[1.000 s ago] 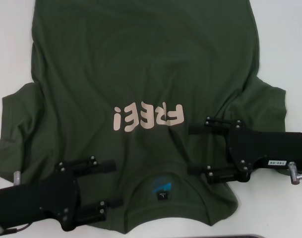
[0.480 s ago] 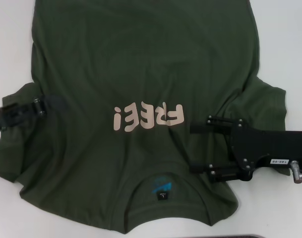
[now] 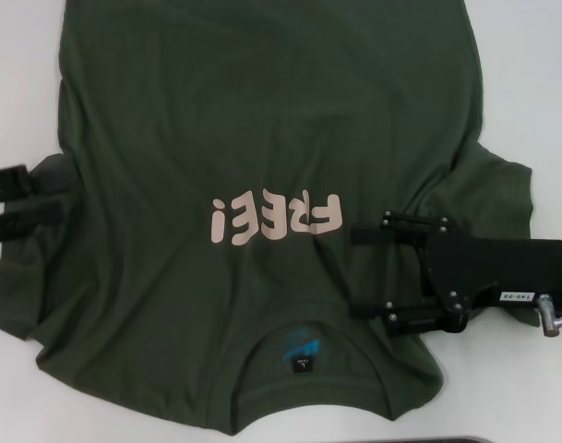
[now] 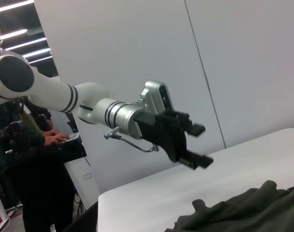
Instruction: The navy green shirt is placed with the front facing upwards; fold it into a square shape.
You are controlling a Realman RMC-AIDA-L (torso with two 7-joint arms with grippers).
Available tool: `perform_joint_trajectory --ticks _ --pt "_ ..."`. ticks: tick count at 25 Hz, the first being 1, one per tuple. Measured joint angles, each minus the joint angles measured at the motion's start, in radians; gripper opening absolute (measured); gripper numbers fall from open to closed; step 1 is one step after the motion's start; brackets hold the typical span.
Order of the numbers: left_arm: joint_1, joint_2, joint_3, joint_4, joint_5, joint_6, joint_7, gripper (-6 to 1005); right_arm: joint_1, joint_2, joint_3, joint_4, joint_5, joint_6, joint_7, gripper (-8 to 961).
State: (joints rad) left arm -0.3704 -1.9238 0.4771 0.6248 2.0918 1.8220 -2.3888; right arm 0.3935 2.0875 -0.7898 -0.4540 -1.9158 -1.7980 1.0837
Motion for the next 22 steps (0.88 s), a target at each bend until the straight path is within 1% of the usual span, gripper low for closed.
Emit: perform_joint_trajectory --ticks 1,5,10,14,16,18,22 --pt "0.0 0.004 -0.001 0.009 0.038 -0.012 -0.018 654 0.001 0.0 0.0 0.0 0.0 0.001 0.0 914" --pt "-0.002 0.009 -0.001 0.031 0.112 -0.035 -0.044 654 0.003 0.001 -0.001 0.0 0.0 0.003 0.0 914" --pt "0.005 0.019 -0.026 0.039 0.129 -0.051 -0.056 654 0.004 0.002 0.0 0.0 0.0 0.005 0.001 914" --pt "0.022 0.035 -0.071 0.04 0.133 -0.084 -0.062 653 0.001 0.0 0.0 0.001 -0.003 0.006 0.004 915" --pt "0.033 0.042 -0.078 0.041 0.14 -0.101 -0.065 653 -0.002 0.0 0.0 0.002 -0.002 0.006 0.004 915" --pt "0.039 0.046 -0.084 0.041 0.165 -0.124 -0.071 653 -0.004 0.0 0.0 0.002 -0.002 0.006 0.004 915" --pt "0.04 0.047 -0.093 0.041 0.239 -0.166 -0.093 653 -0.005 0.001 0.0 0.003 -0.002 0.006 0.004 915"
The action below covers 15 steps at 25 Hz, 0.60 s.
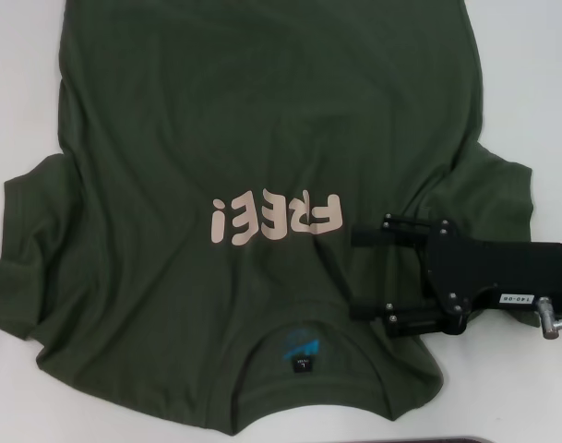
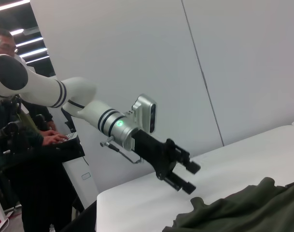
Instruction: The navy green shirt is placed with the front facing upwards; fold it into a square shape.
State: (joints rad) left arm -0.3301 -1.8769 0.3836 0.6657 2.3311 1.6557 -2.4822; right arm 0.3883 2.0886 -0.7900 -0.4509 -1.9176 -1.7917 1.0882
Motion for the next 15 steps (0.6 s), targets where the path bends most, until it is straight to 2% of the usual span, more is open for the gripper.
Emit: perform_joint_trajectory --ticks 15 --pt "0.0 -0.011 0.008 -0.023 0.026 -0.058 -0.005 652 0.004 0.001 0.0 0.002 -0.003 0.005 0.022 914"
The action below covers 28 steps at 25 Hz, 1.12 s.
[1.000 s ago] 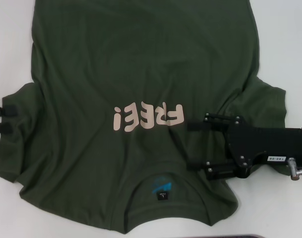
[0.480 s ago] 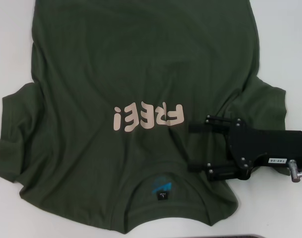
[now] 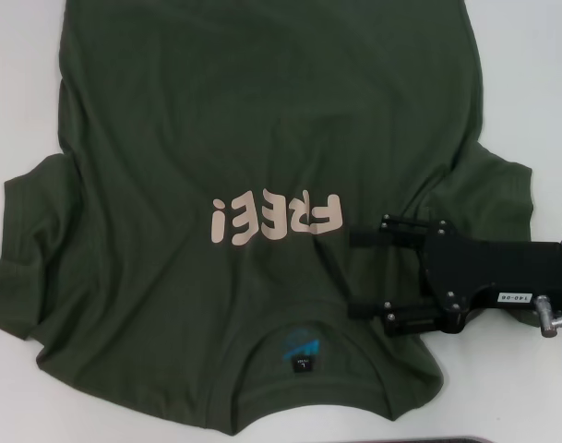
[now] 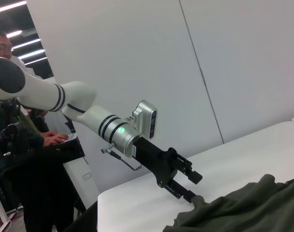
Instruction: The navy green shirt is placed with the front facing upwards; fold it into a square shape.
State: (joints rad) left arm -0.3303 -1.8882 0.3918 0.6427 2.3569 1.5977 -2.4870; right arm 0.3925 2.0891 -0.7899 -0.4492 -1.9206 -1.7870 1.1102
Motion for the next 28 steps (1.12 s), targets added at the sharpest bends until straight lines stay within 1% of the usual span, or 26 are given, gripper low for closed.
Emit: perform_joint_trajectory --ticks 20,28 --pt "-0.01 -0.001 0.001 -0.05 0.018 -0.035 -0.001 651 -0.005 0.0 -0.001 0.0 0.0 -0.003 0.0 915" --pt "-0.012 -0.007 0.001 -0.05 0.024 -0.045 0.001 650 -0.006 -0.002 -0.003 0.0 0.0 -0.005 0.0 915"
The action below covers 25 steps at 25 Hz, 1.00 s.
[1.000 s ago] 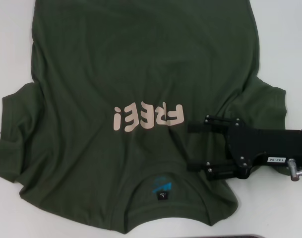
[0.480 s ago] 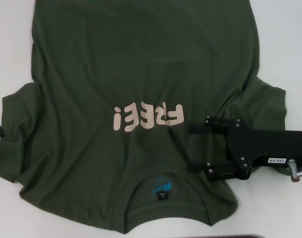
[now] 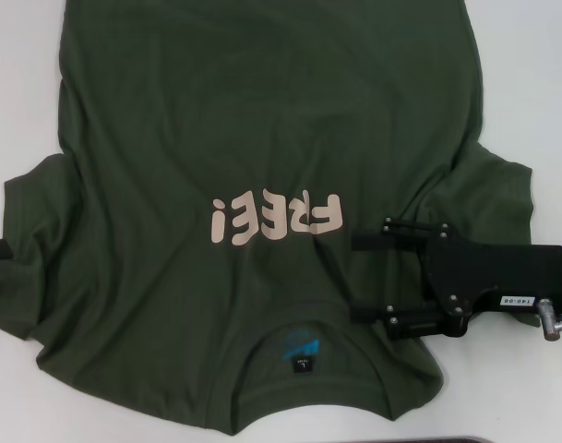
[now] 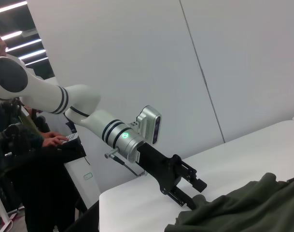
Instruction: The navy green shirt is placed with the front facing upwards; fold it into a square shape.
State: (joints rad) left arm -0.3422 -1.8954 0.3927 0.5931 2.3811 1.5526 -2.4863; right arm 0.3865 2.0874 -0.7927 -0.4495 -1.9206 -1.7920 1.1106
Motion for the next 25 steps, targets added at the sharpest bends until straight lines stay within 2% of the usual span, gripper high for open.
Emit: perform_joint_trajectory --ticks 17,25 --pt "-0.027 -0.005 0.0 0.004 0.0 0.008 -0.001 649 0.0 0.0 0.003 0.0 -0.001 -0.003 0.0 914" --pt "-0.028 0.002 -0.008 0.014 -0.001 0.009 -0.002 648 0.002 0.0 0.003 0.0 0.001 -0.002 0.0 914"
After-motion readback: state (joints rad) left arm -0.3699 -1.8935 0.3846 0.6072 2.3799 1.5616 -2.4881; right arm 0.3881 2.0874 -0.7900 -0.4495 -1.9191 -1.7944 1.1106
